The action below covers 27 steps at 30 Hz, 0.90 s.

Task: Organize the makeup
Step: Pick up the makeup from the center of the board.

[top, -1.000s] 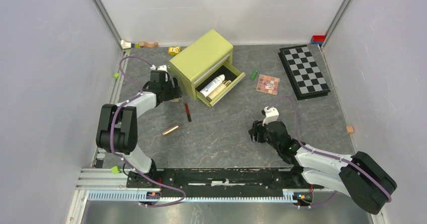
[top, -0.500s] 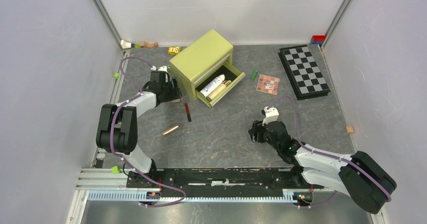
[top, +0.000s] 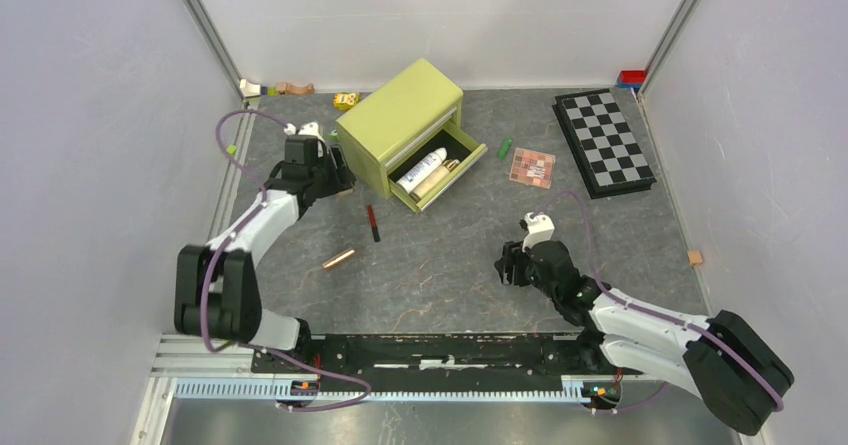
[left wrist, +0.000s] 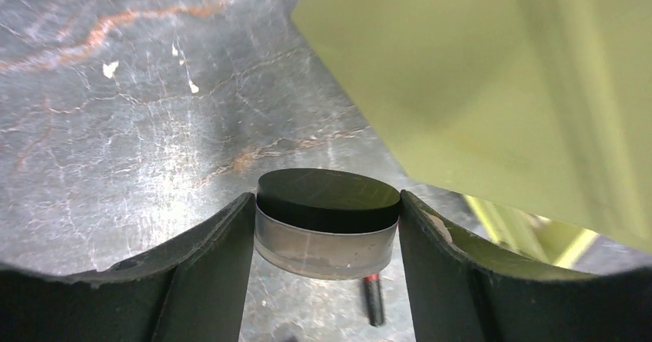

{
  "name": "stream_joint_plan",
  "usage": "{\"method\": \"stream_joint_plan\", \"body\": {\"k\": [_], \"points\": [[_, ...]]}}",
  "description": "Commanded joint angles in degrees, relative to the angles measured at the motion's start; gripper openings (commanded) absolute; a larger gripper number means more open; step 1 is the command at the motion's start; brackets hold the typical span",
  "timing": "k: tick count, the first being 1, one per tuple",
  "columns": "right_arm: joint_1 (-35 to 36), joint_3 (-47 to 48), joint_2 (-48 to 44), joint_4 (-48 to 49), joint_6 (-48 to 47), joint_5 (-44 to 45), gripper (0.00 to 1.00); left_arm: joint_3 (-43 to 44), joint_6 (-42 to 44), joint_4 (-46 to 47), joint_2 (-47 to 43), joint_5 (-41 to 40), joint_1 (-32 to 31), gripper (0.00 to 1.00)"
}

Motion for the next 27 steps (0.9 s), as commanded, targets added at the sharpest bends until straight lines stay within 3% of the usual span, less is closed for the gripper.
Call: {"method": "stream_joint_plan", "body": {"k": [1, 8, 13, 21, 27], "points": [[-0.1, 1.49, -3.7, -11.72, 0.43, -3.26, 0.64, 0.05, -4.84, -2.12, -10.39, 1.15, 0.11, 0.53], [-0.12, 2.99, -14.32, -6.91, 0.13, -12.05, 0.67, -4.61, -12.5, -3.95, -25.82, 12.82, 0.05, 0.52], [-0.01, 5.47, -17.04, -3.12, 2.32, -14.94, 0.67, -8.26, -21.3, -3.72, -35.61, 20.42, -0.17, 0.52], [3.33, 3.87, -18.95, 12.72, -3.54, -8.7, 0.66, -12.83, -42.42, 0.53, -45.31, 22.66, -0.25, 0.47], [10.07, 2.98, -16.66, 24.61, -12.33, -2.51, 0.66, -13.21, -46.74, 1.95, -48.23, 22.5, -0.2, 0.46]]}}
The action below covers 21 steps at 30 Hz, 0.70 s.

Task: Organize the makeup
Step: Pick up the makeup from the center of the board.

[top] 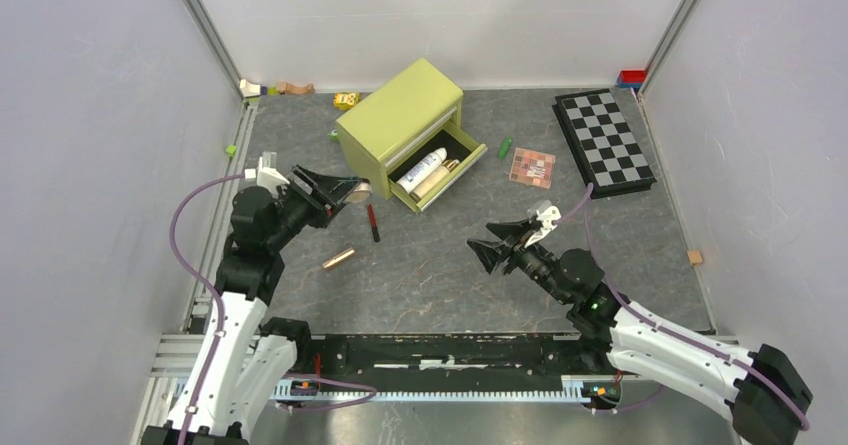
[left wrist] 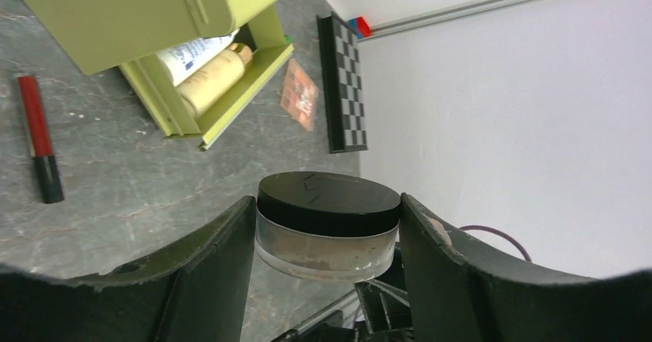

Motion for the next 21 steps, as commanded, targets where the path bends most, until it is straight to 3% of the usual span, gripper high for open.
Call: {"method": "stream_joint_plan", "body": {"k": [1, 12, 15, 21], "points": [[3.84, -0.03, 2.02, 14.1, -7.75, 4.74, 0.67, -0.41, -6.93, 5.78, -2.17, 2.79, -0.14, 0.46], [7.19, 4.36, 2.99, 9.97, -9.6, 2.87, 0.67, -3.0, -2.99, 23.08, 0.75, 17.04, -0.22, 0.44], [7.2, 4.68, 1.19, 7.42, -10.79, 3.61, 0.67, -1.54, 1.75, 24.1, 0.06, 19.4, -0.4, 0.46], [7.19, 4.52, -2.52, 2.63, -13.8, 6.17, 0.67, -3.9, 15.37, 27.29, -6.4, 18.1, -0.49, 0.35]]}}
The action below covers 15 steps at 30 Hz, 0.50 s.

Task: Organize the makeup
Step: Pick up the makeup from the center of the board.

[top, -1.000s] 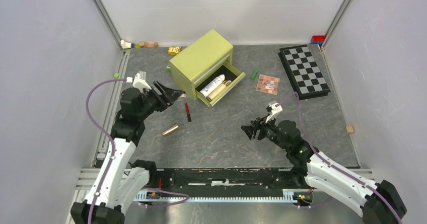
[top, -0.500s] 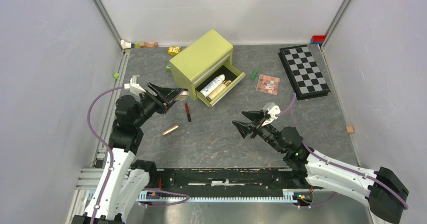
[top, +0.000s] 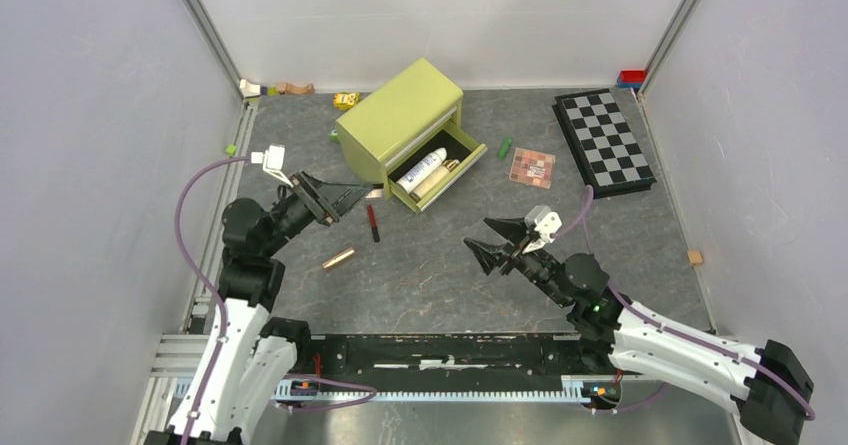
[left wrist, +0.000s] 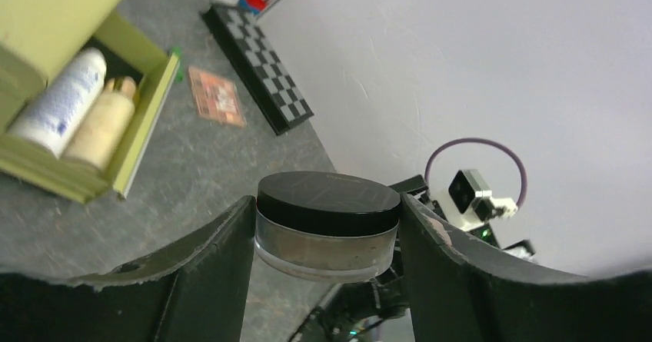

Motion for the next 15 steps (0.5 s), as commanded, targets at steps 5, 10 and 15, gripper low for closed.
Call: {"method": "stream_joint_plan", "body": {"k": [5, 10, 15], "points": [[0.37, 2.53, -4.92, -6.23, -5.28, 2.93, 0.68, -5.83, 22.48, 27.11, -7.49, 13.36, -0.12, 0.31], [0.3, 2.68, -6.42, -8.36, -7.53, 4.17, 0.68, -9.18, 37.97, 33.73, -10.75, 20.38, -0.12, 0.22], [0.39, 2.43, -7.15, -8.93, -7.78, 4.1, 0.68, -10.21, 54.25, 28.21, -15.04, 28.59, -0.12, 0.21]]}}
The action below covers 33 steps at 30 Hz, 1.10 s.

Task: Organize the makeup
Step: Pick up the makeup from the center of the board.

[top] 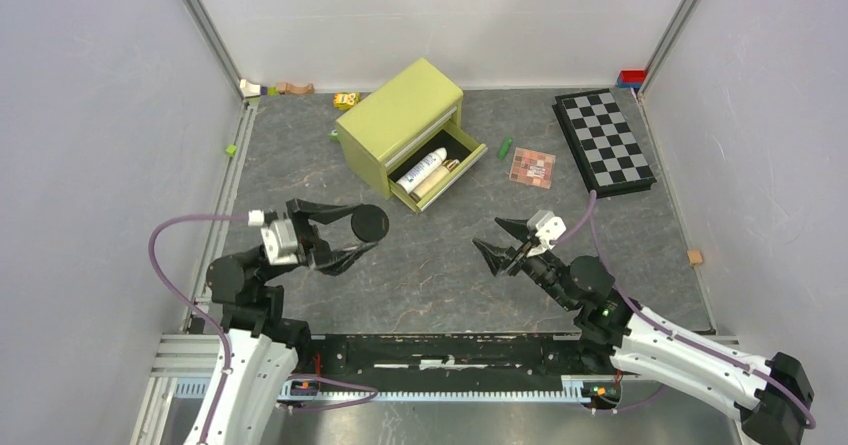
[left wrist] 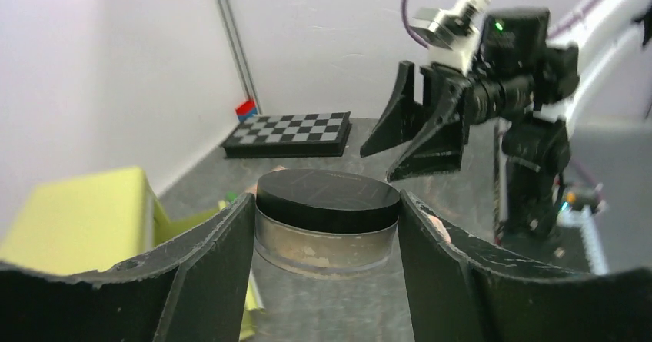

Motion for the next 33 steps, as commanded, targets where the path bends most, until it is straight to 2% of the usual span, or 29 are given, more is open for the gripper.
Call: {"method": "stream_joint_plan", "body": {"k": [1, 4, 11, 18, 23, 26, 33], "points": [[0.3, 2.21, -0.89, -0.22, -1.9, 0.92, 0.68, -0.46, 18.81, 2.58, -3.37, 10.95, -0.14, 0.21], [0.3, 2.39, -0.9, -0.59, -2.47, 0.71, 0.68, -0.25, 19.71, 2.6, -3.61, 15.38, -0.18, 0.21], [0.3, 2.57, -0.87, -1.11, -3.48, 1.07, 0.68, 0.16, 22.29, 0.67, -4.53, 18.46, -0.54, 0.21], [0.32, 8.11, 1.2, -9.99, 2.13, 5.2, 0.69, 4.9, 42.29, -23.21, -5.57, 19.4, -0.75, 0.21], [0.28, 14.25, 5.0, -19.45, 9.25, 11.35, 0.72, 4.83, 49.43, -25.68, -6.93, 16.73, -1.08, 0.08], [0.31, 15.25, 5.55, -20.7, 12.14, 12.24, 0.74, 6.03, 53.12, -28.85, -6.79, 16.47, -1.14, 0.06], [0.29, 15.01, 4.58, -19.29, 13.76, 10.59, 0.74, 6.02, 53.46, -28.98, -6.69, 18.34, -1.93, 0.02]]}}
